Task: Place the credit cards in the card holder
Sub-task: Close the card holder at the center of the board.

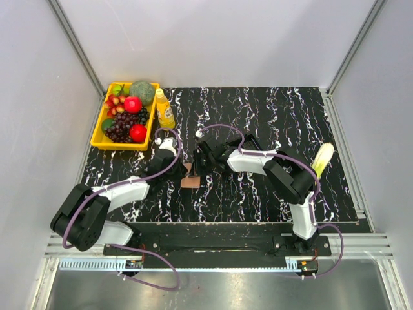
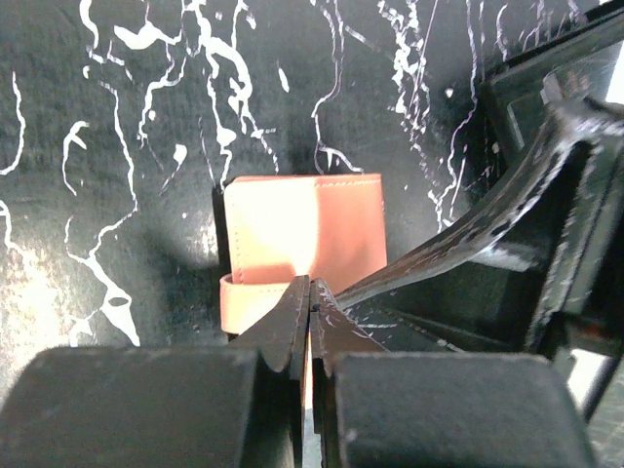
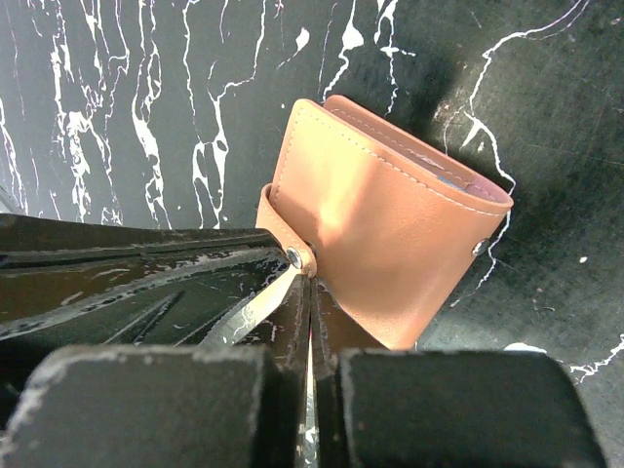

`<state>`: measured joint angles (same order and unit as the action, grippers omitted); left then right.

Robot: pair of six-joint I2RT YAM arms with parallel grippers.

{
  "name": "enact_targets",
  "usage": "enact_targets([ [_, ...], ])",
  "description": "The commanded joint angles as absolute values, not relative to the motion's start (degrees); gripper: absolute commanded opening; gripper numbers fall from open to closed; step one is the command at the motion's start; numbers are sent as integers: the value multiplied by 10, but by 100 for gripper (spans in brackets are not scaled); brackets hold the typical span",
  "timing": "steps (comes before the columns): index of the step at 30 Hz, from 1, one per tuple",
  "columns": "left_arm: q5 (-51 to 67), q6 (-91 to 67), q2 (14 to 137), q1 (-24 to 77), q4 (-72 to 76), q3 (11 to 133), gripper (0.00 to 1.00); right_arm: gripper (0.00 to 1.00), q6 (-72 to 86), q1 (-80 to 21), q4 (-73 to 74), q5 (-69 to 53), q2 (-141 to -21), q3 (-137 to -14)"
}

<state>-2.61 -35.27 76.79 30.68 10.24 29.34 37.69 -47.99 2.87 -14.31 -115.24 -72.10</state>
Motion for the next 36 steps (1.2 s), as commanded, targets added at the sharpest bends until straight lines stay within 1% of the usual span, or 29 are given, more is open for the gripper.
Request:
enact_targets([
  [1,-3,-343,765,304,137,275,0,0,388,-481,34,-149,-1159,-727],
  [6,6,-349,781,305,155,264,0,0,388,-478,36,-150,-1166,-734],
  [8,3,-356,767,304,179,246,0,0,388,-476,37,-151,-1166,-737],
  [10,-22,-352,760,304,160,254,0,0,388,-475,37,-149,-1168,-737],
  [16,-32,-351,716,304,164,235,0,0,389,-468,36,-150,-1166,-741],
  [24,-3,-348,758,304,185,238,0,0,394,-463,26,-159,-1163,-747],
  [31,-3,-351,816,304,193,253,0,0,395,-460,25,-168,-1172,-745],
  [33,-3,-357,818,304,218,242,0,0,394,-460,27,-172,-1173,-747],
  [36,-4,-364,812,305,214,242,0,0,395,-459,25,-174,-1173,-740],
])
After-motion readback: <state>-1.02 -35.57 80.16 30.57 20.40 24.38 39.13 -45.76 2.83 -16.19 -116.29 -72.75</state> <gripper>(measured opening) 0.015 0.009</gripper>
